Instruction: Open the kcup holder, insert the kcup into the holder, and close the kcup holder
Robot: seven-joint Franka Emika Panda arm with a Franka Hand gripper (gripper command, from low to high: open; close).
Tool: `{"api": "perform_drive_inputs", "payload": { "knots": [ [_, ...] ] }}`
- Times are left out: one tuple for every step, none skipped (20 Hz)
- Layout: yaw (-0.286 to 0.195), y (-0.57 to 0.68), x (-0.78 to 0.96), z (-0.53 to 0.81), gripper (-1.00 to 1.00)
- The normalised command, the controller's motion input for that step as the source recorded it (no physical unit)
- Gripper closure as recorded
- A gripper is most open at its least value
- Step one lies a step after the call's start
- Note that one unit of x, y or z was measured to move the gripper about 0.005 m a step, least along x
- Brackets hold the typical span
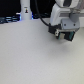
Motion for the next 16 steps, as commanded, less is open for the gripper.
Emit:
{"api": "perform_drive_inputs", "payload": {
  "knots": [
    [0.000,0.69,-0.71,0.00,-1.00],
    [0.000,0.70,-0.71,0.00,-1.00],
    [0.000,0.69,-0.73,0.00,-1.00],
    [0.000,0.68,-0.77,0.00,-1.00],
    [0.000,0.67,-0.79,0.00,-1.00],
    [0.000,0.66,-0.82,-0.01,-1.00],
    [0.000,0.65,-0.84,-0.01,-1.00],
    [0.000,0.64,-0.87,-0.02,-1.00],
    [0.000,0.62,-0.89,-0.02,-1.00],
    [0.000,0.62,-0.90,-0.03,-1.00],
    [0.000,0.62,-0.91,-0.03,-1.00],
    [0.000,0.61,-0.91,-0.02,-1.00],
    [0.000,0.61,-0.91,-0.02,-1.00],
    [0.000,0.62,-0.91,-0.02,-1.00],
    [0.000,0.62,-0.91,-0.02,-1.00],
    [0.000,0.62,-0.92,-0.01,-1.00]
  ]
}}
